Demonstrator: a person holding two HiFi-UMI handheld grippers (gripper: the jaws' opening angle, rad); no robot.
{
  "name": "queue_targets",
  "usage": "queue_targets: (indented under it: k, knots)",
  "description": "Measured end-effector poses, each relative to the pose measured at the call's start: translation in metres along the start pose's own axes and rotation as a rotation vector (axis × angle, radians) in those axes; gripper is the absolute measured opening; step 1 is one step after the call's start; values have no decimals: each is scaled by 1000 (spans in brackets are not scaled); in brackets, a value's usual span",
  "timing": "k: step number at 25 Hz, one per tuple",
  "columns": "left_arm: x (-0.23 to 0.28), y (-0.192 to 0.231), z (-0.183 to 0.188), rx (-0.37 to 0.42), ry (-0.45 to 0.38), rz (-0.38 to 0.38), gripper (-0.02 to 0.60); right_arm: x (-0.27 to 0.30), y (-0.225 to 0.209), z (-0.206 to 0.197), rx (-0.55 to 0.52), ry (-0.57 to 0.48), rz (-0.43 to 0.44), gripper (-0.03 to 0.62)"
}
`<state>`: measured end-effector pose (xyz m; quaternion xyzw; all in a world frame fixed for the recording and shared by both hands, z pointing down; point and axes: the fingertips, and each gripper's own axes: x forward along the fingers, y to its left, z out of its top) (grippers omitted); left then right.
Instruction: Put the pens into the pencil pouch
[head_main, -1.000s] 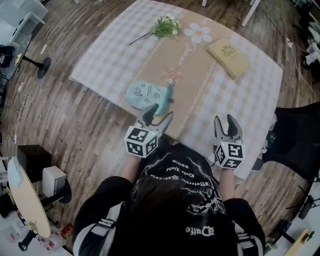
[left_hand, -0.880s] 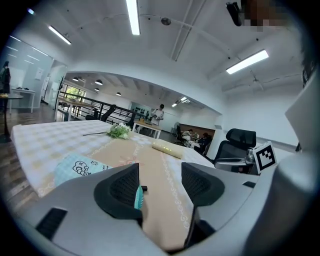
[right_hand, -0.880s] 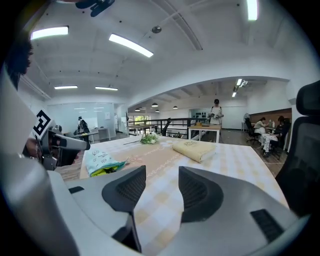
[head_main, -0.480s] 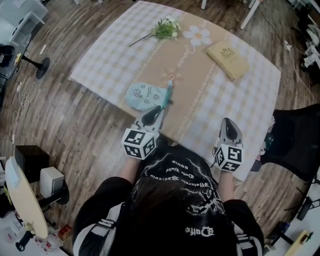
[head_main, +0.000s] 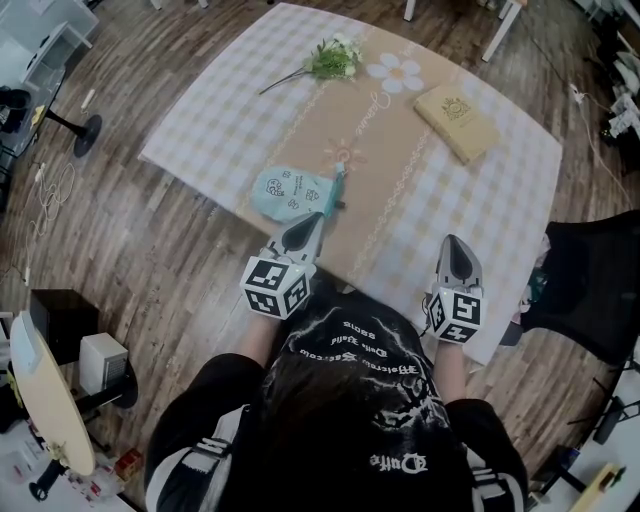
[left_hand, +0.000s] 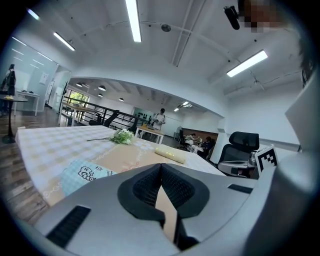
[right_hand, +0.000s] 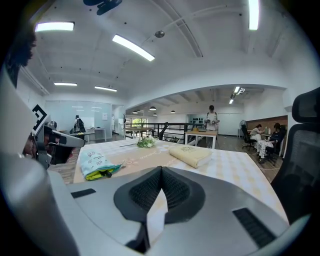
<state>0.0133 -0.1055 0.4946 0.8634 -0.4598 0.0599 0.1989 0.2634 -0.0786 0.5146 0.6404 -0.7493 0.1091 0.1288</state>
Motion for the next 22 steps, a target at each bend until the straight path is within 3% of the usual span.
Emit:
queue_targets:
  k: [22]
  knots:
    - [13, 1, 0, 39, 32, 29, 20, 9, 8, -7, -25, 28, 33, 8]
